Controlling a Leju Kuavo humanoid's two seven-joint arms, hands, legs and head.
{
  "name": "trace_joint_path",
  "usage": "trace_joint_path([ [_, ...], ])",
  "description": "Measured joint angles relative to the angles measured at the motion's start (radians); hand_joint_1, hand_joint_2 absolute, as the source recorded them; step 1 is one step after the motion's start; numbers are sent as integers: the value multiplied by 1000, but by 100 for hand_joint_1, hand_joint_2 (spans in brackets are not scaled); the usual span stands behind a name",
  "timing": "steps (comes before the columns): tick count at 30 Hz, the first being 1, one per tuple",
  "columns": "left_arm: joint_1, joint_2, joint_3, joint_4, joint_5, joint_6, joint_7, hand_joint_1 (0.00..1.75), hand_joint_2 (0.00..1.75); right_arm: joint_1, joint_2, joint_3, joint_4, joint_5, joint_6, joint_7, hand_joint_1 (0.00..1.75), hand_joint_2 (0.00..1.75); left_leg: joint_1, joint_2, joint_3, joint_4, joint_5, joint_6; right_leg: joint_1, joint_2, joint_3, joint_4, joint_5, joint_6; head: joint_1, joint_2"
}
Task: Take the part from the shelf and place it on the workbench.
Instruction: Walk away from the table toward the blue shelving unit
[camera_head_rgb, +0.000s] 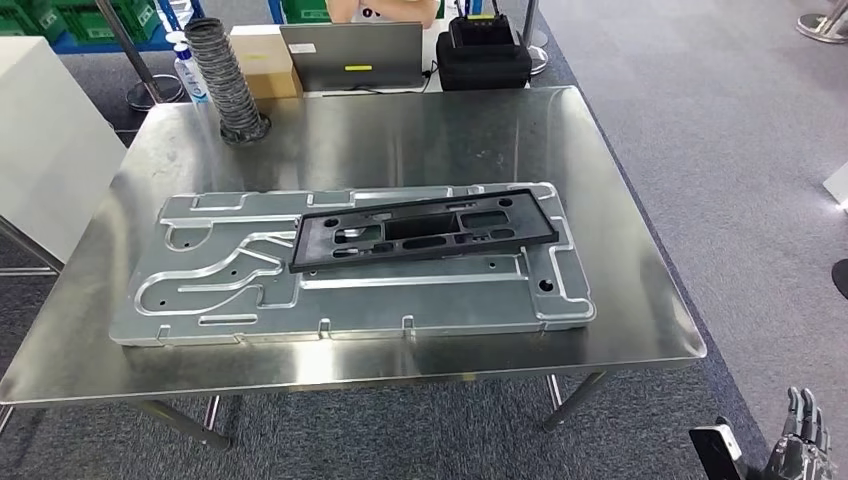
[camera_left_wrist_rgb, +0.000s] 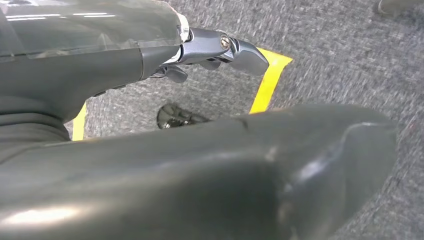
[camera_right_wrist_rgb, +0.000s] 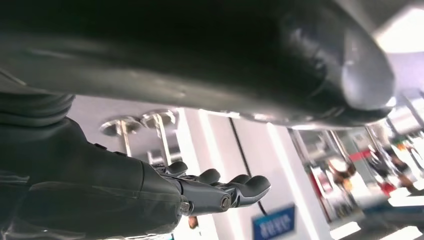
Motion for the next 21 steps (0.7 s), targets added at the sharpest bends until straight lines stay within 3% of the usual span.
trace_joint_path([
  [3,2,-1,1,0,-2,0,-3,0,0,-20,-1,-26,145,9,-7,0,0,0,1,0,-57,182,-139,-3,3,-3,-36,0,28,-12,0,0],
  [4,3,-2,1,0,-4,0,-4,0,0,-23,-1,-36,197,13,-7,0,0,0,1,0,-61,226,-166,-3,6,-5,-49,2,36,-13,0,0],
  [5,4,-2,1,0,-6,-1,-5,0,0,-25,-1,-48,250,17,-8,0,0,0,0,0,-44,234,-173,-2,9,-6,-63,4,45,-13,0,0],
  [6,5,-3,1,0,-8,-2,-6,0,0,-27,-1,-58,294,21,-9,1,0,0,0,0,-8,202,-164,2,11,-6,-76,7,54,-13,0,0],
  [8,3,-3,3,0,-9,-7,-13,0,0,-34,-2,-81,374,29,-10,12,0,0,-4,0,106,51,-128,15,16,-5,-98,11,71,-10,0,0],
  [10,-4,-3,4,-1,-9,-16,-24,0,0,-41,-3,-104,449,38,-8,43,0,0,-10,0,174,-59,-105,26,20,-6,-112,13,91,-2,0,0],
  [13,-2,-5,7,-1,-9,-27,-39,0,0,-47,3,-130,536,64,17,145,0,0,-15,2,170,-76,-80,38,15,-5,-119,8,117,15,0,0],
  [14,-1,-7,8,-1,-10,-28,-43,0,0,-48,6,-135,559,75,28,186,0,0,-14,6,164,-78,-68,44,12,-4,-123,13,108,20,0,0],
  [16,0,-12,9,-1,-18,-30,-45,0,0,-48,14,-142,595,94,52,260,0,0,-11,12,143,-82,-42,56,8,-2,-144,71,32,30,0,0],
  [18,1,-15,7,-1,-37,-31,-38,0,0,-52,22,-144,623,110,99,345,0,0,-11,14,113,-81,-19,59,4,-1,-175,200,-76,38,0,0],
  [19,1,-16,6,-1,-48,-30,-31,0,0,-53,28,-145,636,117,128,388,0,0,-11,14,97,-79,-7,58,2,-1,-181,261,-103,42,0,0],
  [20,2,-19,4,-1,-57,-28,-23,0,0,-55,34,-146,647,124,158,428,0,0,-10,15,80,-76,5,56,-1,-2,-175,300,-106,45,0,0],
  [21,2,-21,1,-1,-65,-26,-16,0,0,-55,41,-146,656,130,185,457,0,0,-10,15,63,-73,16,53,-3,-2,-154,306,-87,47,0,0],
])
